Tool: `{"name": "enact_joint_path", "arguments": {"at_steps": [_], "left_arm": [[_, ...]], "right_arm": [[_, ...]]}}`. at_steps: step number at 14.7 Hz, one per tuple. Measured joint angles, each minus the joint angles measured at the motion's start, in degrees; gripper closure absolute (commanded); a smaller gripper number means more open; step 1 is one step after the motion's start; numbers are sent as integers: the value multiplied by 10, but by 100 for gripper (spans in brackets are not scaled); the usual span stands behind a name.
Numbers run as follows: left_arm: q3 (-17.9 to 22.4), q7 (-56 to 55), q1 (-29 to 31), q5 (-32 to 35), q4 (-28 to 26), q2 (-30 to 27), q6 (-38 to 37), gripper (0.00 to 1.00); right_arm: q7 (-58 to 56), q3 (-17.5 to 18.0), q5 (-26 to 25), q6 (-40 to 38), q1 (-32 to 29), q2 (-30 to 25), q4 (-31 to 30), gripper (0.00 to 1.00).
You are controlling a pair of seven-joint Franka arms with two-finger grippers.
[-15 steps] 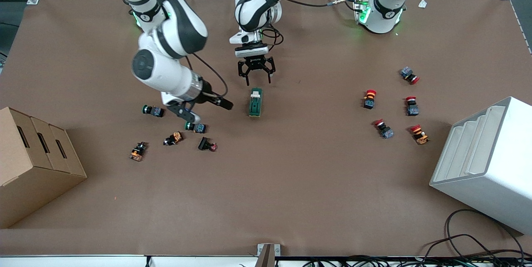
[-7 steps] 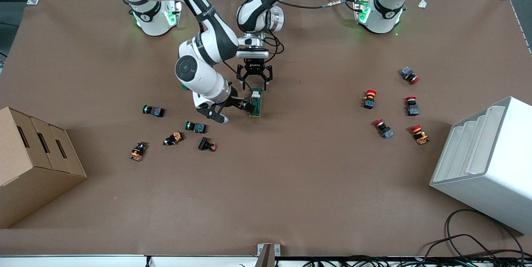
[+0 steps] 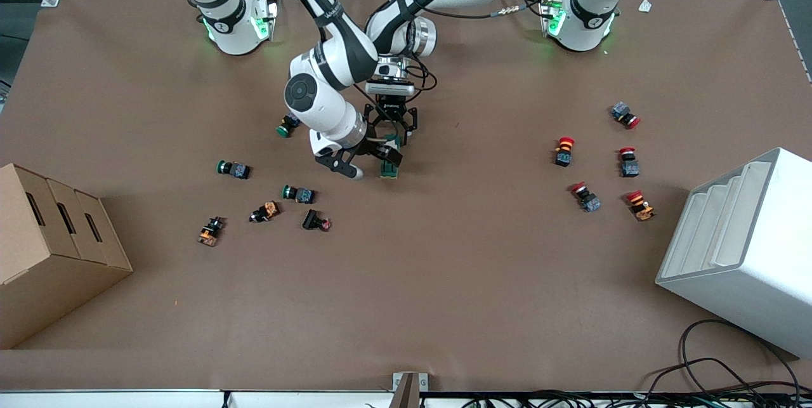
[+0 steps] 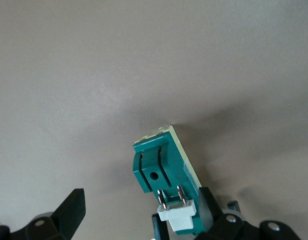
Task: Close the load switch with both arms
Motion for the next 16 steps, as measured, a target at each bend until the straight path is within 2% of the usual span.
{"name": "enact_joint_path", "arguments": {"at_steps": [8, 16], "left_arm": [[4, -21, 0, 20, -7, 7, -4, 2], [4, -19, -3, 20, -9, 7, -8, 1]], "right_arm": [[0, 19, 66, 93, 25, 28, -24, 0], [0, 23, 88, 102, 37, 36, -24, 0]]}}
